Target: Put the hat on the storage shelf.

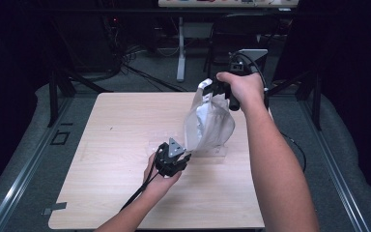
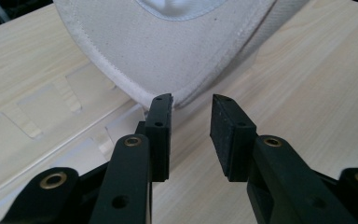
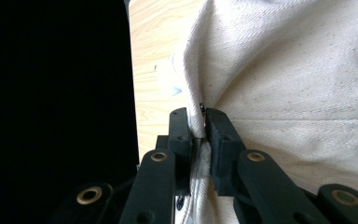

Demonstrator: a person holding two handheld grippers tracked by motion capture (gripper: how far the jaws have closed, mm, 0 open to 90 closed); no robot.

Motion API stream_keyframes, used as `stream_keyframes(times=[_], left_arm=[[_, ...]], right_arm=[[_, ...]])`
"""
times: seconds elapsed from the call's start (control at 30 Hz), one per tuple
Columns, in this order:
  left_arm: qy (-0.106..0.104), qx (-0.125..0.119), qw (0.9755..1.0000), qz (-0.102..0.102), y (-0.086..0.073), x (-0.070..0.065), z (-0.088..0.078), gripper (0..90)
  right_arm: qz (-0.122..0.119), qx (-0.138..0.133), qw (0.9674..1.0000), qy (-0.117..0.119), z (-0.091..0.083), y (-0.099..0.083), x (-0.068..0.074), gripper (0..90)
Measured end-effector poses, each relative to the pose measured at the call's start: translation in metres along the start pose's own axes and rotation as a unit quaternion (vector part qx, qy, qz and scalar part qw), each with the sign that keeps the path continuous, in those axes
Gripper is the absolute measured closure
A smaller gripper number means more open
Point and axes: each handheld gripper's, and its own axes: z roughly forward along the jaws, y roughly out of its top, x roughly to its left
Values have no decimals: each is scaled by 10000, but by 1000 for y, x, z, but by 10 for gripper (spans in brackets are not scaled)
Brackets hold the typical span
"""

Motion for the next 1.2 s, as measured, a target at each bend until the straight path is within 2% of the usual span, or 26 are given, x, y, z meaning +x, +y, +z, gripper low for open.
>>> stream_keyframes(times=[0.1,0.2,0.27,0.4,0.47,0.83,1.13,1.2], left_arm=[[51,14,10000,-12,0,1,2,742],[119,58,9999,58,-1,2,3,796],[64,45,10000,27,-2,5,2,825],[-36,-33,9999,-166,-3,14,1,844],[-115,-75,9996,-261,-5,18,1,846],[-449,-156,9976,-507,-8,29,3,851],[-486,-145,9972,-553,-12,29,3,842],[-387,-189,9980,-463,-11,27,1,771]], right_arm=[[-17,7,10000,13,0,-1,1,813],[-32,22,10000,9,0,-1,1,814],[-39,12,10000,18,-1,-1,1,814],[-31,7,10000,79,-3,-1,1,814],[-12,-10,10000,57,-3,-2,1,814],[-79,14,9998,163,5,-1,4,814],[-149,28,9996,255,23,0,10,813],[-181,36,9995,259,28,-1,12,813]])
